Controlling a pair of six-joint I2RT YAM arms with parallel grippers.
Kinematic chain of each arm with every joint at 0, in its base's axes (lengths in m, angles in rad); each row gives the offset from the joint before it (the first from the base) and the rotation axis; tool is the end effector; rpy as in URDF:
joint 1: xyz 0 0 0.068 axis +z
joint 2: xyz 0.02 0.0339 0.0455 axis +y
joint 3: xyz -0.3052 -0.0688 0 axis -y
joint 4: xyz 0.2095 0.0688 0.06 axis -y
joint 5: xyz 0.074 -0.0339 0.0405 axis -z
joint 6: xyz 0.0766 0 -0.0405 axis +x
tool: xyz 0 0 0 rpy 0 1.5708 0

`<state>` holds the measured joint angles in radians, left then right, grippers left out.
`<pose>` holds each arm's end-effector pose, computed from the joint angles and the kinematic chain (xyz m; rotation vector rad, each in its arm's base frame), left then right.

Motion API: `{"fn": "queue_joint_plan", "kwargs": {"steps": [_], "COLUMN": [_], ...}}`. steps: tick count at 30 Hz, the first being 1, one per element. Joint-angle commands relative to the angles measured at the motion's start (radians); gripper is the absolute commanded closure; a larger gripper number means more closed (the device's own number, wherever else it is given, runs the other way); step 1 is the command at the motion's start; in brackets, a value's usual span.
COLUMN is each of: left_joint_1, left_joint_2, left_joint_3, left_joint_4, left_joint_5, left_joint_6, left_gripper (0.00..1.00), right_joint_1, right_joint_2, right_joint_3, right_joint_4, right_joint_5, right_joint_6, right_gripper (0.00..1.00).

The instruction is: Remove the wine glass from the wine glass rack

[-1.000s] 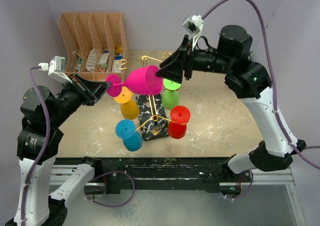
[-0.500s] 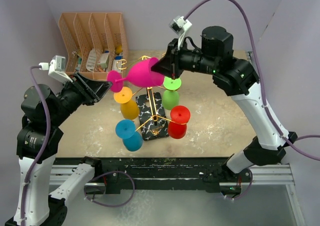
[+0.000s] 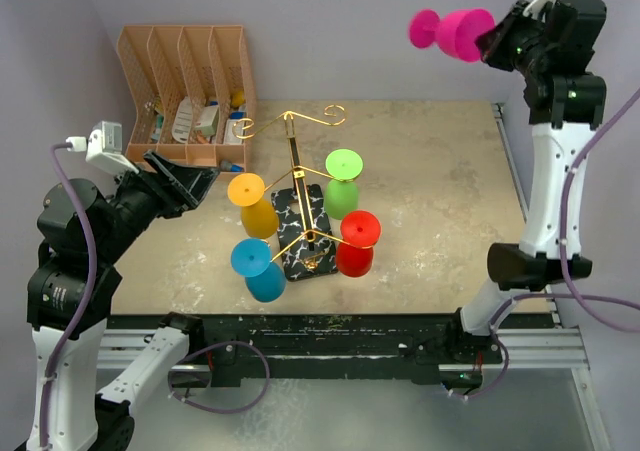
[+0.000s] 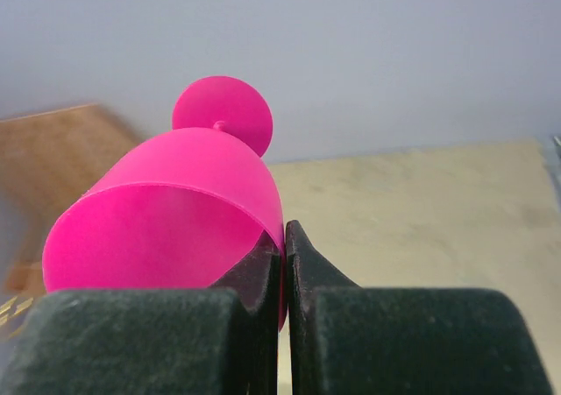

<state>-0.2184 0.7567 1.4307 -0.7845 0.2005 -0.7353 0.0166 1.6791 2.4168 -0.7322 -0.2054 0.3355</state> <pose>0.0675 -0.0306 0.4842 -0.2951 1.7329 -0.8758 0.3164 0.0209 0.6030 0.0888 1.5796 0.4368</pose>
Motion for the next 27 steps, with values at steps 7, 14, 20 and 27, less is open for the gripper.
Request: {"fn": "queue_joint_plan", "kwargs": {"steps": [7,14,20,27], "left_joint_1": [-0.001,-0.001,-0.001,-0.001], "left_joint_2": [-0.018,-0.047,-0.072,-0.092], "left_joint_3": [0.008,-0.028,-0.052,-0.066], "left_joint_4": [-0.109,-0.166,-0.190,-0.204], "left_joint_5": [-0.177,-0.240,-0.255,-0.255], "left_joint_6": [0.151,0.193,0.210,0.207], "left_gripper": [0.37,0.37,0.37,0.37], "right_joint_1": [-0.115,-0.115,-0.101,-0.067], "right_joint_2": [0.045,0.085,0.096,0.158], "right_joint_3": [-0.425,-0.584,-0.606,-0.579], "right_joint_4": [-0.043,-0.074,-0.048,-0.051], "right_joint_5": [0.302,0.289,0.400,0.411], "right_joint_6": [0.037,-0.036,-0.067,-0.063], "right_gripper": [1.00,1.00,1.00,1.00]}}
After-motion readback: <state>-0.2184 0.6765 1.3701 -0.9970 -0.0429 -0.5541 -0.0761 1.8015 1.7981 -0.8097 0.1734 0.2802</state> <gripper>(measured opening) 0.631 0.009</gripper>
